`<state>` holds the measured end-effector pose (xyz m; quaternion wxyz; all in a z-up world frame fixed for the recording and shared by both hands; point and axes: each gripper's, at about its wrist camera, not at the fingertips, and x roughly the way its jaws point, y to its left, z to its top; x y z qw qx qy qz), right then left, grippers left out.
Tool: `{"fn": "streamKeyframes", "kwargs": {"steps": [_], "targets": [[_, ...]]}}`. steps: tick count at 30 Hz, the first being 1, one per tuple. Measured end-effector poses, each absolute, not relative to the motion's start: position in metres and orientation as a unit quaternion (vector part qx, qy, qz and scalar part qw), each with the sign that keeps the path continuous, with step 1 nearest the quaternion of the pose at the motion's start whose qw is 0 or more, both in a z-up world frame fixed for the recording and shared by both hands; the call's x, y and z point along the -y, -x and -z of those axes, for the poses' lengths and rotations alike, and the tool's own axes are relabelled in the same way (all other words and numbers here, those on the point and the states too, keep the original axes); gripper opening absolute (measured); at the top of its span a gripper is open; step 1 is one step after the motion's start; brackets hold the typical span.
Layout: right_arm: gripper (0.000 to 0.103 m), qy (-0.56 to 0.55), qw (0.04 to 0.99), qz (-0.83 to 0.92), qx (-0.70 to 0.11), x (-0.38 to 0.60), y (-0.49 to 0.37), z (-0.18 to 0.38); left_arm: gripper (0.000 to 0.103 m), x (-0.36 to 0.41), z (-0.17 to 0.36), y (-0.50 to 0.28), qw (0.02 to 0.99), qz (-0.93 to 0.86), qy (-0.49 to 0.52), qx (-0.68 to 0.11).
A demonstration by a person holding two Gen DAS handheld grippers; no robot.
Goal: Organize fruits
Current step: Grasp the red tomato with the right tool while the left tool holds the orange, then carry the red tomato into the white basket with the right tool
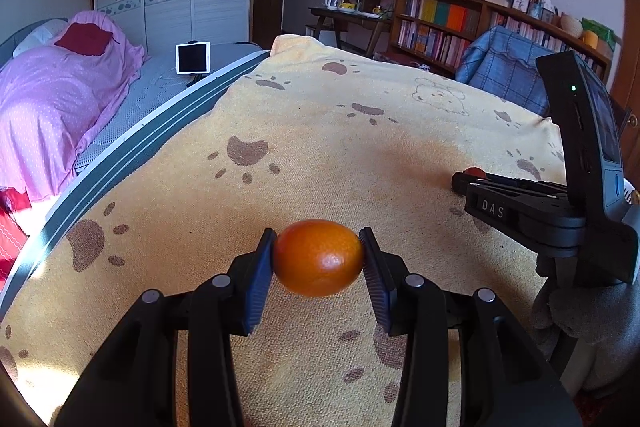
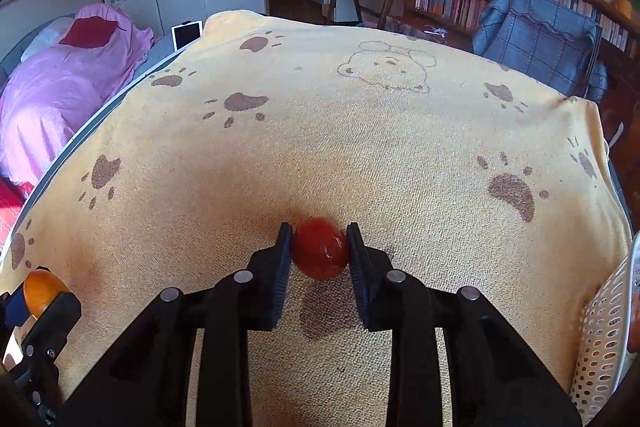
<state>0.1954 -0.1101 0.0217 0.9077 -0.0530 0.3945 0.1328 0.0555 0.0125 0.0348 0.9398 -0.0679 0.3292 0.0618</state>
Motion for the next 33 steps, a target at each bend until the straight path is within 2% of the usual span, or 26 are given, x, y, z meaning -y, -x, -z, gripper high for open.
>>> {"fn": "streamKeyframes", "kwargs": {"steps": [16, 33], "targets": [[0.028, 0.028, 0.925, -0.106, -0.364, 0.141, -0.149, -0.054, 0.043, -0.013, -0.039, -0.054, 0.943, -0.056, 0.072, -0.319], [0.028, -0.03, 0.945, -0.05, -0.321, 0.221, -0.082, -0.087, 0.043, -0.008, -0.042, -0.051, 0.946, -0.05, 0.065, -0.313]]}}
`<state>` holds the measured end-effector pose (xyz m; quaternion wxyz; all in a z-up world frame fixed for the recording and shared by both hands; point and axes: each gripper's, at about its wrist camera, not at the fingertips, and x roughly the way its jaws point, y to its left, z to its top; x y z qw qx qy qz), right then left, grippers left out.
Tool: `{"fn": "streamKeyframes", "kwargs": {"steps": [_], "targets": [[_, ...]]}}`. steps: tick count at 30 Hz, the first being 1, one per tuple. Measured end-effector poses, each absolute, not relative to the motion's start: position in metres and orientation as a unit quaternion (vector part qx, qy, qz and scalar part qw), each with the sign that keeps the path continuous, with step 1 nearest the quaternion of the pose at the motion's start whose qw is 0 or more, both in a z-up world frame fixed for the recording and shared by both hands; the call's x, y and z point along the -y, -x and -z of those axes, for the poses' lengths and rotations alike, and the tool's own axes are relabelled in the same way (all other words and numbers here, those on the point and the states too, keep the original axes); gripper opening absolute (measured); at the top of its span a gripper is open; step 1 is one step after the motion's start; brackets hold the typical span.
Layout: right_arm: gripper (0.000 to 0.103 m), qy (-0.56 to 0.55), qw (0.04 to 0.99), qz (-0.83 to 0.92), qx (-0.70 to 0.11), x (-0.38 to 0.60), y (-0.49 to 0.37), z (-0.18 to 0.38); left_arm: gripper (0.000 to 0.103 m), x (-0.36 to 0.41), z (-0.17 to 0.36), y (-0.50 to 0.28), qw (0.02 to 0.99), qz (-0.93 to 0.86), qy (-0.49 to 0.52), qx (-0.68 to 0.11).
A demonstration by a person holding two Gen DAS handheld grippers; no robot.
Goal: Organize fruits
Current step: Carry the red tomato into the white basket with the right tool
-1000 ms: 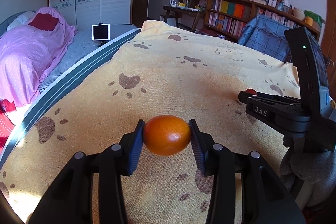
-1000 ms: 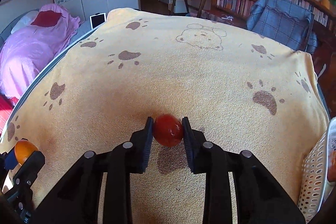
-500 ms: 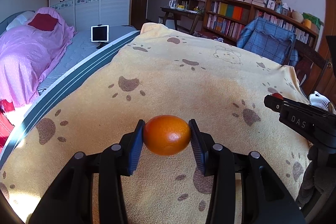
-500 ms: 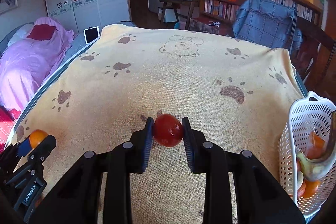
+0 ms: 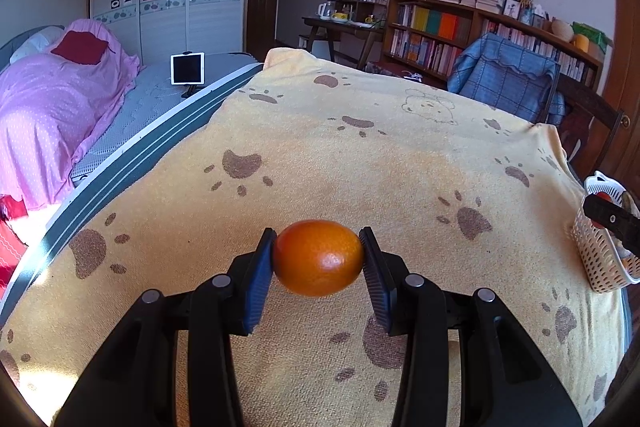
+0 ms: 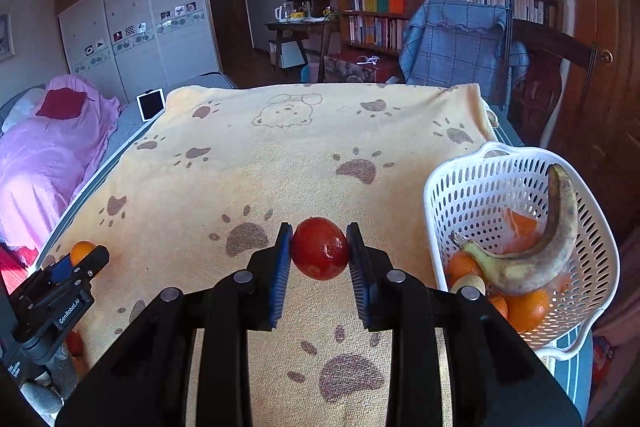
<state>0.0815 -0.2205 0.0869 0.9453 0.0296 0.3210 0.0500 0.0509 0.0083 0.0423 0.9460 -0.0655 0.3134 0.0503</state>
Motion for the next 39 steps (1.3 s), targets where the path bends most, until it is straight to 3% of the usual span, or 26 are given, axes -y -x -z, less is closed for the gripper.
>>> {"fn": "streamKeyframes", "kwargs": {"steps": [17, 39], "targets": [[0.028, -0.083, 0.948, 0.05, -0.303, 0.317, -0.033, -0.089, 0.043, -0.008, -0.043, -0.051, 0.945, -0.046, 0.068, -0.317], [0.029, -0.088, 0.939, 0.06, -0.327, 0.324, -0.046, -0.065, 0.043, -0.005, -0.038, -0.05, 0.945, -0.045, 0.062, -0.318]]}}
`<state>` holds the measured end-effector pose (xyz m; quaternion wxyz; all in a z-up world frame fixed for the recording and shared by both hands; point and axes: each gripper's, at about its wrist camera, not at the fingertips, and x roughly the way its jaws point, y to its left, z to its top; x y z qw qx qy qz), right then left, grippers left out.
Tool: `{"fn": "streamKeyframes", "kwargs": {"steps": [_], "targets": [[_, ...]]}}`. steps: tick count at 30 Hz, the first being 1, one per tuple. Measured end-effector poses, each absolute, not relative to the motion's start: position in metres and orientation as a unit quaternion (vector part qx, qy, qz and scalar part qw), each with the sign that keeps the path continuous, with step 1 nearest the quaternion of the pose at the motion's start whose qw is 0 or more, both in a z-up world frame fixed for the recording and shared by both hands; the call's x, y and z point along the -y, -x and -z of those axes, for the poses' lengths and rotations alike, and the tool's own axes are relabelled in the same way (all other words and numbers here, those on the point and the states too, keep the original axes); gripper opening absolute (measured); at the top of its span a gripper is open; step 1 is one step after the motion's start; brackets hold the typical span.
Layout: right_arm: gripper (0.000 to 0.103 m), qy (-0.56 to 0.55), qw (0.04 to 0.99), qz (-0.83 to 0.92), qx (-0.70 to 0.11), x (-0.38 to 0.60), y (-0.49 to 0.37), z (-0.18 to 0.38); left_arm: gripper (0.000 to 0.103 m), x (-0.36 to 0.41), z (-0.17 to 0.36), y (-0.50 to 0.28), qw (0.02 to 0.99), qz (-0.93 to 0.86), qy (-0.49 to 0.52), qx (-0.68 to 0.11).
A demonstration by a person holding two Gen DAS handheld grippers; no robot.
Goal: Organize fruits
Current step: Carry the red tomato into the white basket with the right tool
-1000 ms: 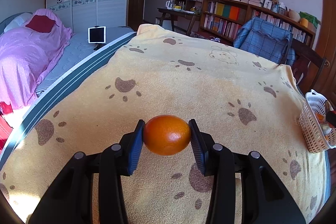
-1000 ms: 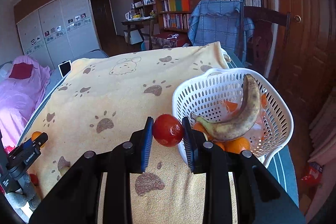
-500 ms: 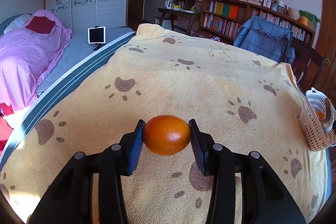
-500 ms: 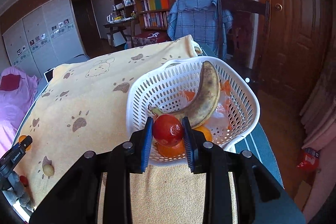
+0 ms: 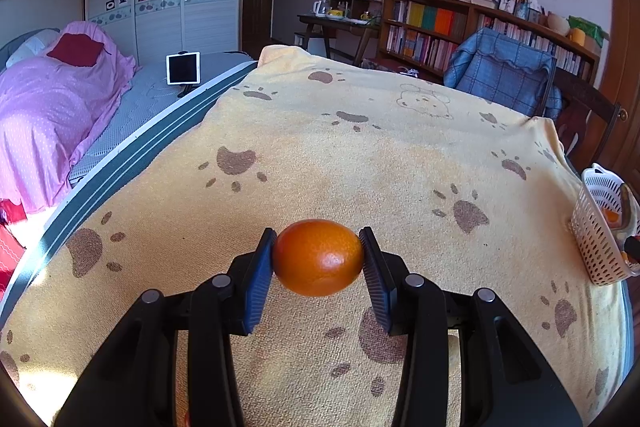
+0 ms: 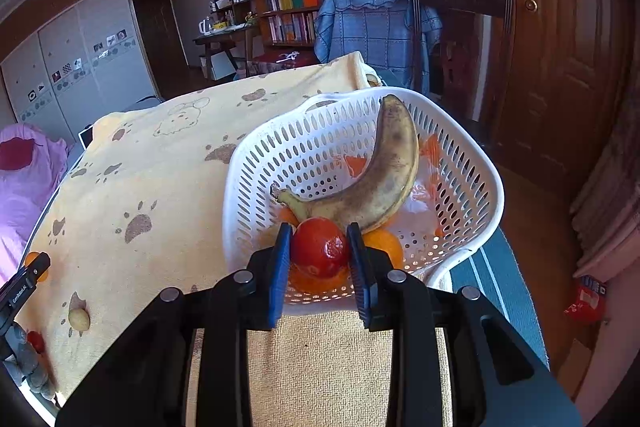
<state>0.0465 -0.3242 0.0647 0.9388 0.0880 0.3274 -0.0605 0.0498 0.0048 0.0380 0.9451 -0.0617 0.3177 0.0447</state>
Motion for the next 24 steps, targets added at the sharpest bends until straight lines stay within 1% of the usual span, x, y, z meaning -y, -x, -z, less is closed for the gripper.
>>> {"fn": "streamKeyframes", "kwargs": {"steps": [4, 6, 7, 18, 24], "targets": [[0.031, -0.09, 0.939, 0.06, -0.326, 0.325, -0.047, -0.064, 0.043, -0.005, -0.038, -0.05, 0.945, -0.045, 0.062, -0.318], [0.039, -0.092, 0.94, 0.06, -0.324, 0.326, -0.047, -0.064, 0.043, -0.004, -0.038, -0.05, 0.945, -0.045, 0.061, -0.318], [0.04, -0.092, 0.94, 0.06, -0.323, 0.326, -0.047, -0.064, 0.043, -0.004, -0.038, -0.05, 0.945, -0.045, 0.06, -0.318], [0.04, -0.108, 0.945, 0.069, -0.301, 0.332, -0.037, -0.066, 0.043, -0.004, -0.038, -0.05, 0.946, -0.044, 0.057, -0.316], [0.04, -0.108, 0.952, 0.089, -0.271, 0.338, -0.024, -0.07, 0.043, -0.003, -0.04, -0.046, 0.949, -0.039, 0.053, -0.308]]}}
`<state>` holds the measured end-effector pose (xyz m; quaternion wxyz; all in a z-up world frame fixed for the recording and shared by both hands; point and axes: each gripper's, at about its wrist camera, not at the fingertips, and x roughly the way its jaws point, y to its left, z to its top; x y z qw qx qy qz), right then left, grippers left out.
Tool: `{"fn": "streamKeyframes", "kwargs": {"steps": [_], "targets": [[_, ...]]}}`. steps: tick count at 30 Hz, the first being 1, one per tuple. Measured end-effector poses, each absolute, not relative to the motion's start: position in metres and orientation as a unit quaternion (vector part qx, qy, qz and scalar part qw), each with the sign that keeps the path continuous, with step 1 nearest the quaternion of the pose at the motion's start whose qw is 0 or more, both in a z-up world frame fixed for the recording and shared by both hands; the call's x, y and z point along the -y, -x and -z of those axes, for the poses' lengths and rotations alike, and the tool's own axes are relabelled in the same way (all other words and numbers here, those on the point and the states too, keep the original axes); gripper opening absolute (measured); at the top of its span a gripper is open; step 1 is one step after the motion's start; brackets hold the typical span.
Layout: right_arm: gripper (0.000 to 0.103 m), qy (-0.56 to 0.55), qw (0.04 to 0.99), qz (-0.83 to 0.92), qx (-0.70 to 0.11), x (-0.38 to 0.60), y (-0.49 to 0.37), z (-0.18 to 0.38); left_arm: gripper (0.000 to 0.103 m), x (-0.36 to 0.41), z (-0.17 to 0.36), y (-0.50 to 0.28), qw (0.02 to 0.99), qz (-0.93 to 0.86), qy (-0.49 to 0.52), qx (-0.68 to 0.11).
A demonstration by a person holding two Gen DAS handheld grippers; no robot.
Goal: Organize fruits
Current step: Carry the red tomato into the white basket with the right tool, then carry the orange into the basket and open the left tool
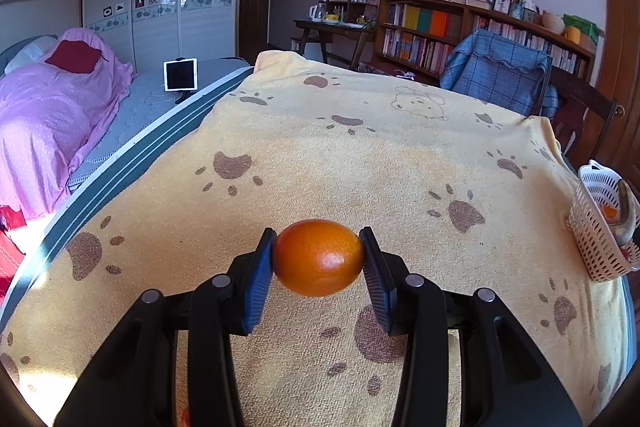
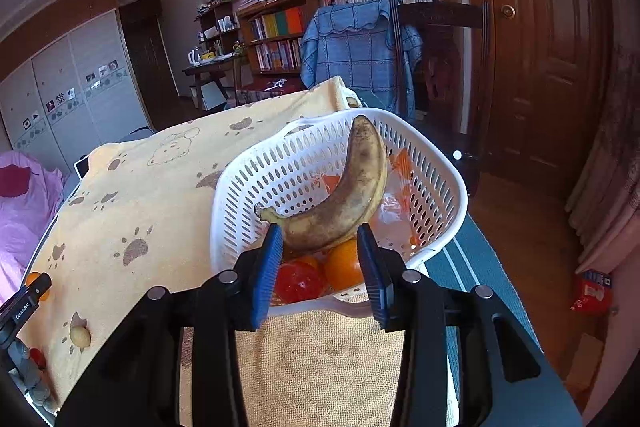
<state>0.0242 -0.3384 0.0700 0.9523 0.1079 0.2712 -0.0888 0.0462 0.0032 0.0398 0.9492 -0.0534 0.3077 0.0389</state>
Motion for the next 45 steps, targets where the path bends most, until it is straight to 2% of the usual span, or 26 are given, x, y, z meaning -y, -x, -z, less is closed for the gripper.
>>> {"fn": "streamKeyframes", "kwargs": {"steps": [10, 15, 28, 31, 45], "targets": [[0.041, -0.085, 0.961, 0.125, -0.23, 0.336, -0.012, -0.072, 0.043, 0.007, -0.048, -0.042, 0.951, -0.015, 0.047, -0.305], [0.048, -0.076, 0.967, 0.137, -0.203, 0.332, -0.004, -0.074, 0.043, 0.02, -0.061, -0.038, 0.951, 0.015, 0.048, -0.304], [0.049, -0.094, 0.965, 0.163, -0.185, 0.343, 0.005, -0.07, 0.043, 0.106, -0.081, -0.05, 0.936, 0.145, 0.041, -0.318], [0.057, -0.11, 0.962, 0.17, -0.181, 0.35, 0.007, -0.069, 0.043, 0.126, -0.08, -0.056, 0.931, 0.164, 0.036, -0.324], [0.058, -0.128, 0.956, 0.198, -0.176, 0.353, 0.012, -0.062, 0.043, 0.209, -0.085, -0.082, 0.908, 0.263, 0.014, -0.325]]}}
